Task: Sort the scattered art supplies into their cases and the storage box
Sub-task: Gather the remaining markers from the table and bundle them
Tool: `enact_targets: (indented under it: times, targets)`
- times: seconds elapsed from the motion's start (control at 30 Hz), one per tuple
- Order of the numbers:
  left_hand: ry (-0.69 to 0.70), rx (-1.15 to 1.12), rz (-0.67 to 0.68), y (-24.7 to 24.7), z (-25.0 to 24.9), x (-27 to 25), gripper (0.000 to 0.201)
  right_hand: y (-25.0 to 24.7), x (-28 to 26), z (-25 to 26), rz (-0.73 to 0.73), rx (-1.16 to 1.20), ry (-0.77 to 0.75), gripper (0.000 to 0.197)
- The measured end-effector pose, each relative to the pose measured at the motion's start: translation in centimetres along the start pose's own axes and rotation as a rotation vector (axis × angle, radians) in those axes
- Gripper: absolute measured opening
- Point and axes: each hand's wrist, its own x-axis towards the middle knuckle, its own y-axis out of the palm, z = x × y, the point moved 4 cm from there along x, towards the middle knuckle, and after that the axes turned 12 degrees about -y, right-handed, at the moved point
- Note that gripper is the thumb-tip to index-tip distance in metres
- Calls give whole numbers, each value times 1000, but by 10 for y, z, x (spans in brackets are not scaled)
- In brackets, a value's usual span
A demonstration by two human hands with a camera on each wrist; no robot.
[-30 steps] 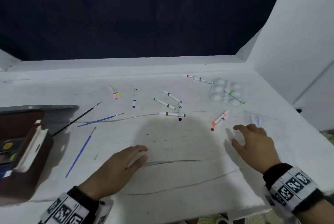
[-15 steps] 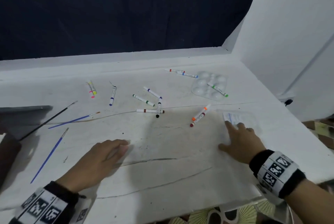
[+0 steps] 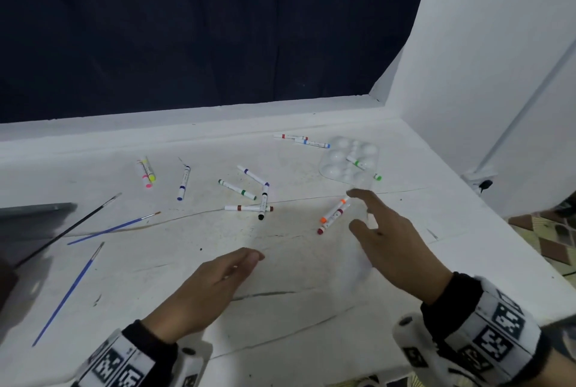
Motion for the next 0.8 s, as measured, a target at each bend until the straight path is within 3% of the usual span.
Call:
enact_targets:
  times: [0.13,0.3,0.4,0.53,0.67,0.8]
  targets:
    - [-96,-171,67,4,9,-3,44,33,-8,-15,-110,467,231,35]
    - [-178,-303,37,2,17,-11,41,89,-17,-21,21,821,389,34]
    - [-230,-416,-45,-9,30,-15,38,104,-16,-17,137,833,449,34]
    - [-299,-435,-115,-29,48,-18,27,117,-15,-3,404,731,436,41]
    - [-350,-460,-81,-48,61,-18,25,127,-6,13,604,564,357,41]
    - [-318,-486,-45,-68,69,-12,15,147,8,26,792,434,291,44]
